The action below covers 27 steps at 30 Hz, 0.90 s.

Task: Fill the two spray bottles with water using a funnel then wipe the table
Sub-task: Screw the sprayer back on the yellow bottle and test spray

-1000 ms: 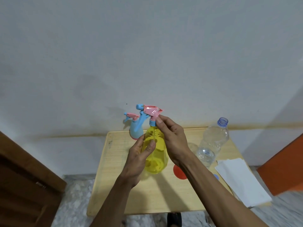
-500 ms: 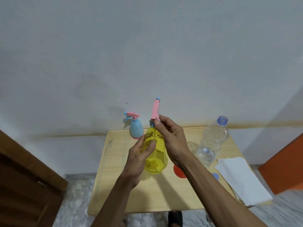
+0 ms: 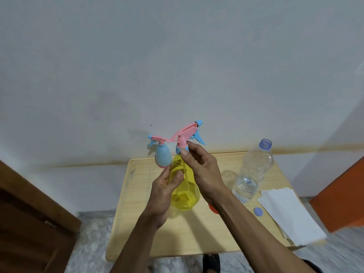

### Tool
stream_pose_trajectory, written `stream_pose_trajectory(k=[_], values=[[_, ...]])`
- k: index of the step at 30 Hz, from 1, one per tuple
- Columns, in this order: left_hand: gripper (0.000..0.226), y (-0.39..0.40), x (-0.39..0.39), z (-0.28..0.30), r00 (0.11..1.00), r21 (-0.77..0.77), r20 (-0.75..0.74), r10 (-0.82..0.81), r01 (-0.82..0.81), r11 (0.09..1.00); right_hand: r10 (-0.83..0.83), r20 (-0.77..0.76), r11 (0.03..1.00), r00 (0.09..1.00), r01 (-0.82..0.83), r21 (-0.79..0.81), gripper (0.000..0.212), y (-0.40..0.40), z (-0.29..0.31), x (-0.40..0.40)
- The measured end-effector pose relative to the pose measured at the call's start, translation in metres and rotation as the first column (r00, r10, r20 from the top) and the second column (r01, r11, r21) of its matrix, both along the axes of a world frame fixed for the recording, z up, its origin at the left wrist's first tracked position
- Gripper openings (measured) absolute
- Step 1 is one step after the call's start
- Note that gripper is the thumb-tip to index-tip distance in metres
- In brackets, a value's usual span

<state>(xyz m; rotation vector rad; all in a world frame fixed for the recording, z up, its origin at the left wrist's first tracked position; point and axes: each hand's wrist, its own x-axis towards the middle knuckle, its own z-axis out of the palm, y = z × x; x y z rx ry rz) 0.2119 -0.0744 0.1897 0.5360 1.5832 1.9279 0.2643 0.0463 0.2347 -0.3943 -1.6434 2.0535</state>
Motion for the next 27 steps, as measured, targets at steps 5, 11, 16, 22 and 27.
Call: stream_pose_trajectory(k=[5, 11, 16, 22, 27], values=[[0.056, 0.000, -0.001, -0.002, 1.000, 0.008, 0.017, -0.010, 0.010, 1.000, -0.018, -0.003, 0.999, 1.000, 0.018, -0.034, 0.026, 0.002, 0.000, 0.000], [0.055, -0.001, -0.003, -0.003, 0.999, 0.004, 0.026, -0.021, 0.021, 1.000, 0.041, -0.007, 0.998, 0.999, -0.042, -0.055, 0.030, 0.004, 0.005, -0.001], [0.056, -0.001, -0.002, -0.003, 0.999, -0.002, 0.017, -0.031, 0.031, 1.000, -0.013, -0.014, 0.997, 1.000, 0.012, -0.074, 0.042, 0.005, 0.004, -0.004], [0.055, 0.000, -0.002, -0.003, 1.000, -0.010, 0.016, -0.026, 0.026, 1.000, -0.005, -0.015, 0.998, 1.000, 0.006, 0.066, 0.020, 0.002, 0.006, -0.002], [0.054, -0.002, -0.006, -0.003, 1.000, -0.024, -0.003, -0.019, 0.019, 1.000, 0.072, -0.007, 0.986, 0.997, -0.070, 0.154, 0.019, 0.006, 0.011, -0.002]])
